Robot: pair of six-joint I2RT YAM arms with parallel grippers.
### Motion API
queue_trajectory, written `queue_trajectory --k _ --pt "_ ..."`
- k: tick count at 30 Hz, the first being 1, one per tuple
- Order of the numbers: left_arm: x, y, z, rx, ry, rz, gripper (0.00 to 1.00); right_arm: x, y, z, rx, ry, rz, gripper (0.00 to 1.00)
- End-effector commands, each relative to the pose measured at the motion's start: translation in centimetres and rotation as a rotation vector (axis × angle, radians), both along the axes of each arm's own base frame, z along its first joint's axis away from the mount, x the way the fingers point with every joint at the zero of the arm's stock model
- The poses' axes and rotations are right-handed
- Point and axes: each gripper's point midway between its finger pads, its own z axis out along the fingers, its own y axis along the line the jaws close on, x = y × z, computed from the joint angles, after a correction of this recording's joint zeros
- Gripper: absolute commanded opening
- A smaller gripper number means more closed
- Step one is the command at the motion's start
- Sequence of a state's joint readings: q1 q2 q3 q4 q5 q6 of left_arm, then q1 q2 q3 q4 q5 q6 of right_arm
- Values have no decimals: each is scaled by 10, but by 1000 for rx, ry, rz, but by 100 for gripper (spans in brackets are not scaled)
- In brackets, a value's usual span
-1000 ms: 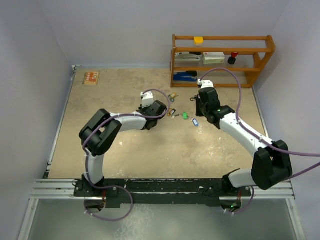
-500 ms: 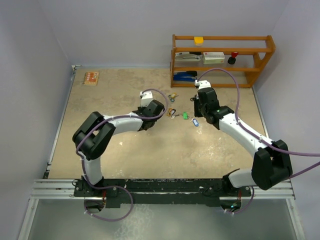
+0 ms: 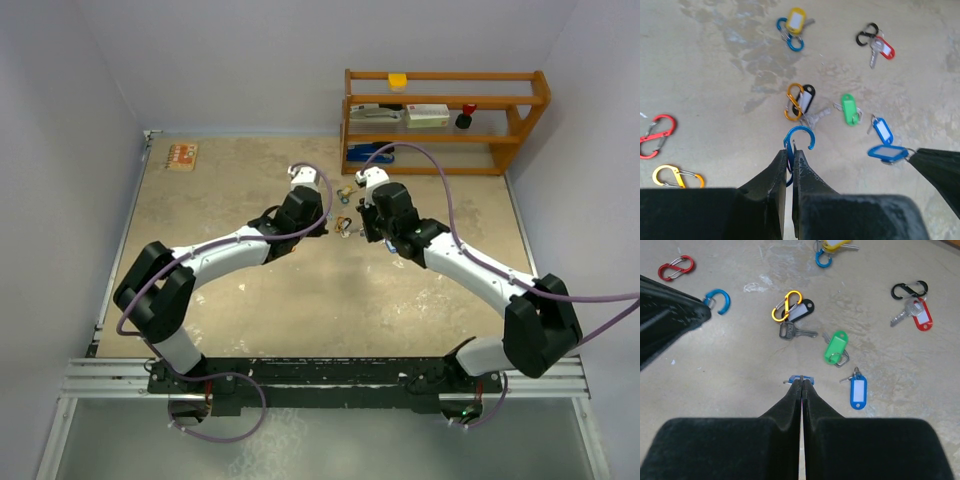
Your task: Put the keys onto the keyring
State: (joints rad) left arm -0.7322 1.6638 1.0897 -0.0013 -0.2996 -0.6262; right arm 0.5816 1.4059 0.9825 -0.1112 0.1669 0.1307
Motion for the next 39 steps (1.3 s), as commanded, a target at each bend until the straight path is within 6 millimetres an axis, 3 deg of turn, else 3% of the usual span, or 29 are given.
queue_trajectory --k 1,18,39 --pt "-13 -25 19 -79 -25 -131 0 2 18 15 50 -69 80 0" --pt "-27 -60 24 -192 7 -269 0 -10 38 27 122 -110 191 0" --pt "-29 -67 38 -217 -10 -285 0 -16 46 21 109 -93 239 0"
